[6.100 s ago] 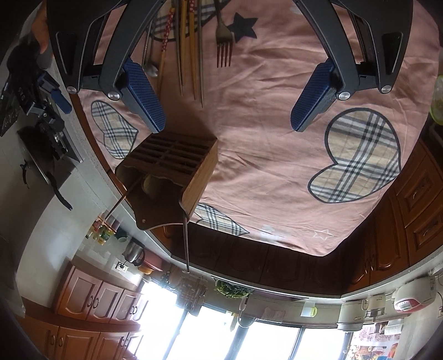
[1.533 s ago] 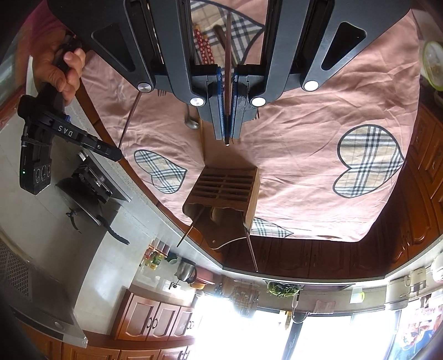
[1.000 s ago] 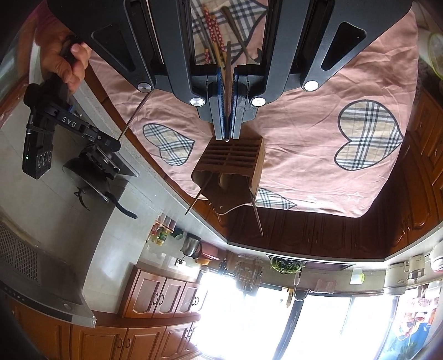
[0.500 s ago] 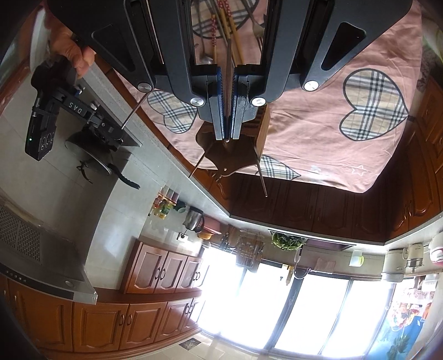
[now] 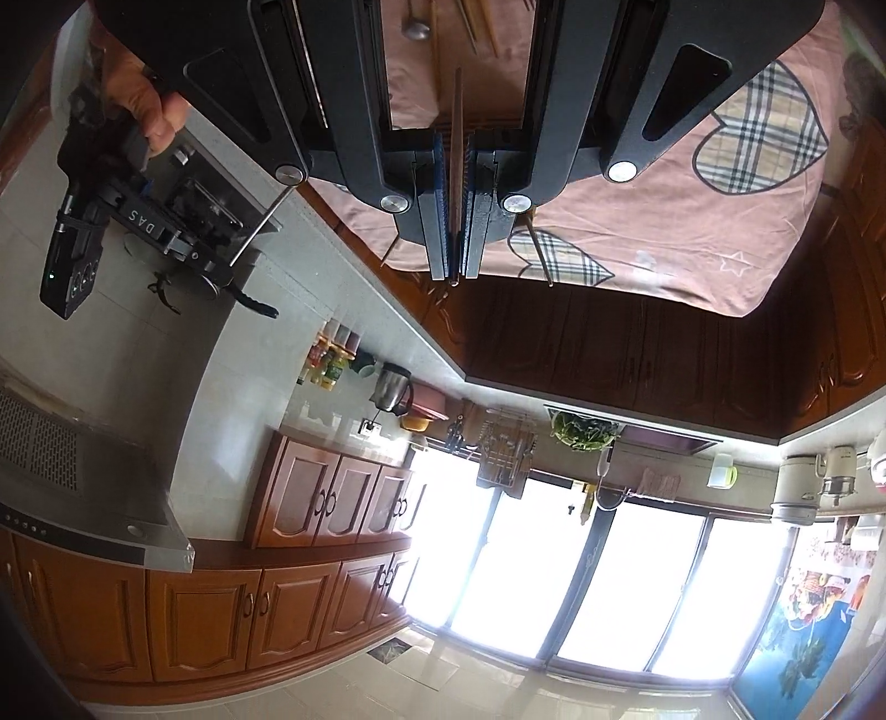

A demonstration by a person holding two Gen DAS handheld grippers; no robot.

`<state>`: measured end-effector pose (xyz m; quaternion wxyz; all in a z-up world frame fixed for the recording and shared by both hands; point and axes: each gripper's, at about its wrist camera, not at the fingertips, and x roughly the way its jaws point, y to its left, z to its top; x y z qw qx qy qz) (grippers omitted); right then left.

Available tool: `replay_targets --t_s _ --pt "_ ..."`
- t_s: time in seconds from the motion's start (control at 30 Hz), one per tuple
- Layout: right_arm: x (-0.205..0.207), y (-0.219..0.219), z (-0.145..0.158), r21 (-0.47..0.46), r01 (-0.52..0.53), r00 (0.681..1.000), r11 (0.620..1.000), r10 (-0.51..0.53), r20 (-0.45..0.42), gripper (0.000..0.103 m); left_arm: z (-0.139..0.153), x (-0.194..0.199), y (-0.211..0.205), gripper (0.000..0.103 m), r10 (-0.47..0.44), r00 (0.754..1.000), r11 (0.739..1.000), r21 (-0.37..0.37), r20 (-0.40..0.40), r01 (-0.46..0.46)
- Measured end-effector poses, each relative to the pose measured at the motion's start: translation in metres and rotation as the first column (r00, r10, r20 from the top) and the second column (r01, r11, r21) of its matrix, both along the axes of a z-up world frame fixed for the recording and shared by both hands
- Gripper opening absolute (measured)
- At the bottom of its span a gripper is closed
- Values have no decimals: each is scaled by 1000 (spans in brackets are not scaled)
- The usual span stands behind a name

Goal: Organize utensils
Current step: 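Lift both chopsticks and lower them into the wooden utensil holder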

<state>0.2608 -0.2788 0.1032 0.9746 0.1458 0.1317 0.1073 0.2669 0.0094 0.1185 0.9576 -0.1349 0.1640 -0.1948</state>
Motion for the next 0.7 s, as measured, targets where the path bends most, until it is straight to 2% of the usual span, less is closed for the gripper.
replay_targets --t_s 0.2,0.37,0.53,0.7 --pt "26 -5 16 9 29 998 1000 -30 59 4 16 30 1 3 25 999 1000 -12 45 -25" --pt "51 -7 18 19 48 995 999 -50 83 4 14 60 -1 3 52 998 998 -27 45 -50" --pt "78 -7 4 25 73 994 997 -75 74 4 -3 94 -6 3 80 997 996 -27 15 -80" --pt "104 -7 -29 32 84 996 996 -85 18 4 -32 121 -9 3 112 993 993 -24 -25 -112"
